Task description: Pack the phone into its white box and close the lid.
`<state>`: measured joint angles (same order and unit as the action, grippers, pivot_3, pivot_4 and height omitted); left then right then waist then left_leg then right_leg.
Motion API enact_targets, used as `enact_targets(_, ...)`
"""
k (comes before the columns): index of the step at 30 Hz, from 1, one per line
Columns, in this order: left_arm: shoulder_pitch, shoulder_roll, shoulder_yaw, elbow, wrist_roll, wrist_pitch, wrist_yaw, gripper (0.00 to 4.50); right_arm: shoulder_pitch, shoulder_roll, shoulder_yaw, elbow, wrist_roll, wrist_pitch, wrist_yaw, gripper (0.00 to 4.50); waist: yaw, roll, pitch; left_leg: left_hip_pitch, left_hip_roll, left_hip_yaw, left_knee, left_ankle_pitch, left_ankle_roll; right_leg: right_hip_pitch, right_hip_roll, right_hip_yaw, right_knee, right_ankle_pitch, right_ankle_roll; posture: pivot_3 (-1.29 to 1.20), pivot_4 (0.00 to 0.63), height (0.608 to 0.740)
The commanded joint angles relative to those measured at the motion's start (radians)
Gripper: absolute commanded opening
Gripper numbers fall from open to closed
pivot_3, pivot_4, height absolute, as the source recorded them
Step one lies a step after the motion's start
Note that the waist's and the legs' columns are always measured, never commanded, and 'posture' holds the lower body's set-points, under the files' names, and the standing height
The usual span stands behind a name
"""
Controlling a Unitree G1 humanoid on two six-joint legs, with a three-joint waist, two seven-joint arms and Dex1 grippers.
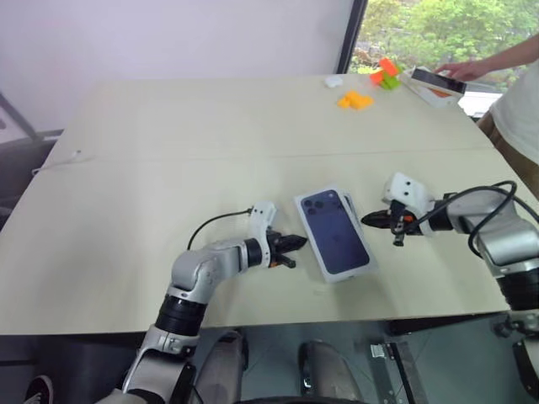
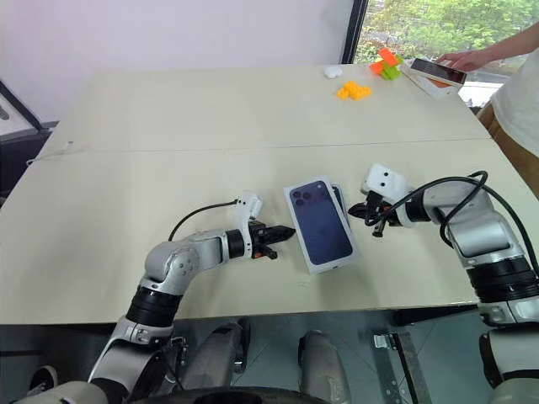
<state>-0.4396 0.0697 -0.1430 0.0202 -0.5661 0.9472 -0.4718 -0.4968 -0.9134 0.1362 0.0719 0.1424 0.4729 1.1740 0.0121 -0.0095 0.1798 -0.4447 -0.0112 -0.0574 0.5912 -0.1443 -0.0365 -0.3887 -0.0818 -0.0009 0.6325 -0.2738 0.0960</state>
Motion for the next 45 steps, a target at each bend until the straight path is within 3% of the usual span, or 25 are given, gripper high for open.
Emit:
enact_targets(1, -0.027, -0.017, -0.018, 0.018, 0.022, -0.04, -0.019, 0.0, -0.008, -0.004, -0.019, -0.042, 0.015, 0.006, 0.004, 0.04, 0.0, 0.0, 0.0, 0.0, 0.0, 0.0, 0.0, 0.0, 0.0, 0.0, 0.0, 0.0, 0.0, 0.0, 0.0, 0.0, 0.15, 0.74)
enact_targets(45, -0.145, -0.049, 0.034, 0.109, 0.057, -0.075, -0.031, 0.0, -0.016, -0.024, -0.029, -0.011, -0.023, -0.019, -0.008, 0.04, 0.0, 0.0, 0.0, 0.0, -0.001, 0.0, 0.0, 0.0, 0.0, 0.0, 0.0, 0.0, 0.0, 0.0, 0.001, 0.0, 0.15, 0.74)
